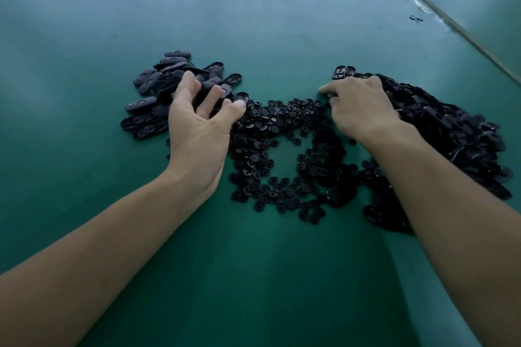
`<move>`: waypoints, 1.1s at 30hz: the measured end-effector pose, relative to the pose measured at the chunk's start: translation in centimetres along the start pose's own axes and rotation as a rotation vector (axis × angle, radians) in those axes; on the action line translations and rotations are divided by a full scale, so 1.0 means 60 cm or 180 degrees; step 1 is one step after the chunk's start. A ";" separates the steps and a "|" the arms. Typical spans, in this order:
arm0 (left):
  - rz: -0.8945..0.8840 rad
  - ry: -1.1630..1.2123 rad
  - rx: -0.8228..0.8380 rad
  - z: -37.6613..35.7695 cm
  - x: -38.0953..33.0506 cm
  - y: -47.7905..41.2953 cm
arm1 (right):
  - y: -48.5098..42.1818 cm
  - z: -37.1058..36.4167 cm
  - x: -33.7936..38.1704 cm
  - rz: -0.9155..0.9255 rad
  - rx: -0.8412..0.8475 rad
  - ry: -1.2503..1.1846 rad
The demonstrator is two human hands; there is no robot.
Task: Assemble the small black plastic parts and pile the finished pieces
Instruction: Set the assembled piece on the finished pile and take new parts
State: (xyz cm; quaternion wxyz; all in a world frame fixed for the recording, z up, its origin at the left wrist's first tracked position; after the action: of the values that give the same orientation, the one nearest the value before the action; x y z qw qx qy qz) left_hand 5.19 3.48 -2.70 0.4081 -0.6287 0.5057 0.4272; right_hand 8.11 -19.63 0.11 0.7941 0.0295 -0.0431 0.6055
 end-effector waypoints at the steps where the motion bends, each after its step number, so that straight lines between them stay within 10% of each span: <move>1: -0.0026 -0.0035 0.0035 -0.001 0.000 0.001 | 0.006 0.002 0.001 0.0028 -0.0151 -0.0125; 13: -0.0557 -0.0254 0.0547 -0.009 -0.005 0.006 | 0.021 0.001 -0.016 -0.0523 -0.0084 -0.1557; 33: -0.0616 -0.0475 0.0797 -0.016 -0.004 0.009 | 0.011 0.027 -0.018 -0.0572 -0.0657 -0.0915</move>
State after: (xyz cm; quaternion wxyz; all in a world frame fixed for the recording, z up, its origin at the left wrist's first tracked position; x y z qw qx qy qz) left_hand 4.77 2.54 -2.23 0.5589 -0.5853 0.4604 0.3649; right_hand 7.13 -20.65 1.60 0.8294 0.0377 -0.2151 0.5141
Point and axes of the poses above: each hand's wrist, its own y-axis away from the middle knuckle, its own z-axis out of the back of the hand, x = y × z, the point moved 5 cm from there along -y, towards the middle knuckle, and after that the axes turned 5 degrees about -z, right-handed, at the moved point
